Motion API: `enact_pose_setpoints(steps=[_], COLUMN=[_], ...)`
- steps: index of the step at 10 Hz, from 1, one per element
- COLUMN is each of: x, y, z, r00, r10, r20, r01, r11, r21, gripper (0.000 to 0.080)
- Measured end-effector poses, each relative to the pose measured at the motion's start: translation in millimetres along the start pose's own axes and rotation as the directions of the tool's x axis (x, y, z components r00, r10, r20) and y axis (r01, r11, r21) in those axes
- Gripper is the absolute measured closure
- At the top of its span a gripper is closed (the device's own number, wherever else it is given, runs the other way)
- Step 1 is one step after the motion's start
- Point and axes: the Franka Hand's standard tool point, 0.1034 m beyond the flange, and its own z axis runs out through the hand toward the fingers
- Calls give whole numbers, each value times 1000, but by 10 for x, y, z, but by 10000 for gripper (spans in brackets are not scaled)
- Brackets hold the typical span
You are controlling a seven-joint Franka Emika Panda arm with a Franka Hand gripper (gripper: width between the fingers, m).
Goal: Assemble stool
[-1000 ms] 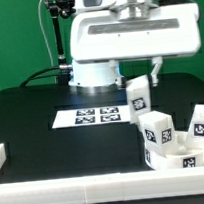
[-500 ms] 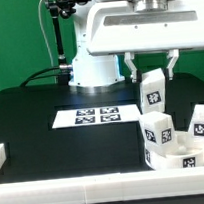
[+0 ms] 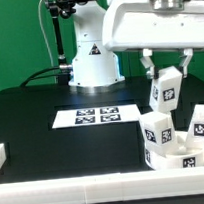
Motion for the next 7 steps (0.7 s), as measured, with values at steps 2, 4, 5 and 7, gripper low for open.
enact_pose_setpoints(steps=[2,4,5,7], x=[-15,-12,12,24], y=[17,16,24,19], z=[10,24,51,49], r00=[1000,1000,998,998], r10=[-2,-25,-51,-52], r20=[3,-2,-26,-42], r01=[2,25,51,52], r11=[1000,1000,999,999], r21=[0,-2,-7,-8], gripper=[475,475,475,475])
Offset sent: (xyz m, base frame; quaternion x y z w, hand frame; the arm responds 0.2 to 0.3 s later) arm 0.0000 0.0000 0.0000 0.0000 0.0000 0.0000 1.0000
